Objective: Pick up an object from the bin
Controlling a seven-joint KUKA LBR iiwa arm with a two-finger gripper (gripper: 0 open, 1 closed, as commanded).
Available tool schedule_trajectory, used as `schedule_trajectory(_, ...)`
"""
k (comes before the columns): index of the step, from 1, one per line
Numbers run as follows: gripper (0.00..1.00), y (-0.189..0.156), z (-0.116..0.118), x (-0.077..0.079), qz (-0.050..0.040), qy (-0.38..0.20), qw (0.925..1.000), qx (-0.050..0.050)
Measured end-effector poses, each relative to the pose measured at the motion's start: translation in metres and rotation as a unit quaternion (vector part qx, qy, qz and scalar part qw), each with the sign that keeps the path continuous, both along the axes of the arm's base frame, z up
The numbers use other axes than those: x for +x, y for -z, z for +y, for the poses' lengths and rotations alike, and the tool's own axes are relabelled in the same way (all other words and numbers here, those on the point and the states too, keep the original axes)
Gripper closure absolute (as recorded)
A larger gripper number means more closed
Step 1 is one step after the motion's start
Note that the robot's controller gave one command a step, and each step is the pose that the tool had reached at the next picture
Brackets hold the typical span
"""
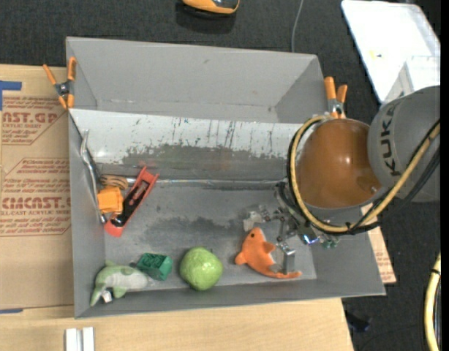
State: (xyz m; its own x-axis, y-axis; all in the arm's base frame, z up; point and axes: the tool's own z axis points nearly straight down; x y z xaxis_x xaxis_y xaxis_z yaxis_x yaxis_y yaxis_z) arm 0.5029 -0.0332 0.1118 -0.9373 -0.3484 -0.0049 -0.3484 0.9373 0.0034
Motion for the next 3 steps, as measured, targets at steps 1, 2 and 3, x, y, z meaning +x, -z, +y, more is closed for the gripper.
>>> schedule_trajectory(1,0.0,0.008,-0.02,-0.006,-0.0031,-0.033,0.9994,0.0)
schedule_trajectory(2,0.0,0.033,-0.005,-0.02,-0.0023,0.043,0.9991,0.001)
schedule_trajectory(3,1.0,0.01,-0.023,-0.015,-0.0048,-0.012,0.9999,0.0)
